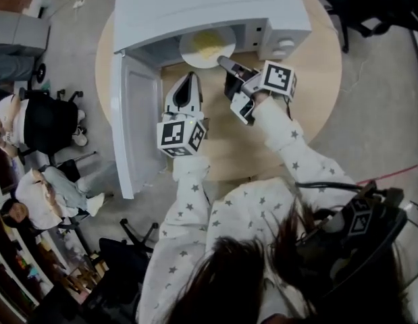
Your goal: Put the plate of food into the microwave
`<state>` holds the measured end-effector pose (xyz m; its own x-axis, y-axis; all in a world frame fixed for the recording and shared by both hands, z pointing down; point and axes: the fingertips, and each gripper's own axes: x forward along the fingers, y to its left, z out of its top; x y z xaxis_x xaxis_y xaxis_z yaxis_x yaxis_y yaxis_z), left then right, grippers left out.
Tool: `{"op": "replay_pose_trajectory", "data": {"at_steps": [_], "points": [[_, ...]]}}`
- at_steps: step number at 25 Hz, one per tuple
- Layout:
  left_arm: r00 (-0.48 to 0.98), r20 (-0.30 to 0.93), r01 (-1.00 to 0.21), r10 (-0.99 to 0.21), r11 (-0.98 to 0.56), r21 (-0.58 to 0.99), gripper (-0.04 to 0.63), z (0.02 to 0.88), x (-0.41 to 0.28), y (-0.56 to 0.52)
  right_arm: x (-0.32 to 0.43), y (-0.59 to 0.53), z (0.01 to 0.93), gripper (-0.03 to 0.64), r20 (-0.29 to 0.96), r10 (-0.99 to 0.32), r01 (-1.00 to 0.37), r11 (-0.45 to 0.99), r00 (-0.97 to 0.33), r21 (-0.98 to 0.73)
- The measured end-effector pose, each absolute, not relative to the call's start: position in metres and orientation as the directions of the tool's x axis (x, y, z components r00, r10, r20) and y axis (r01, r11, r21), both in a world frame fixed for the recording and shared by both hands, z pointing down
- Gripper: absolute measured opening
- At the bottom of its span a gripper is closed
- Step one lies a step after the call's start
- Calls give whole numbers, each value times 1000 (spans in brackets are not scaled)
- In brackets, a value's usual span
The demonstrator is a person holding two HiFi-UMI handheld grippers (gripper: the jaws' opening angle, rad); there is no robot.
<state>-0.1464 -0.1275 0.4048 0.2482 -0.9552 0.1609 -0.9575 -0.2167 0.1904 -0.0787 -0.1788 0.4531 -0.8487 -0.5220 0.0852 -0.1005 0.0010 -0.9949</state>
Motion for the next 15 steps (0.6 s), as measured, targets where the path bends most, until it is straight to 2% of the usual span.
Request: {"op": "replay_pose_trajectory", "data": {"at_steps": [15], "points": [[351, 185, -922, -918, -305, 239, 2, 426, -164, -173, -110, -222, 484, 23, 183, -617, -163, -89, -766, -983]]}}
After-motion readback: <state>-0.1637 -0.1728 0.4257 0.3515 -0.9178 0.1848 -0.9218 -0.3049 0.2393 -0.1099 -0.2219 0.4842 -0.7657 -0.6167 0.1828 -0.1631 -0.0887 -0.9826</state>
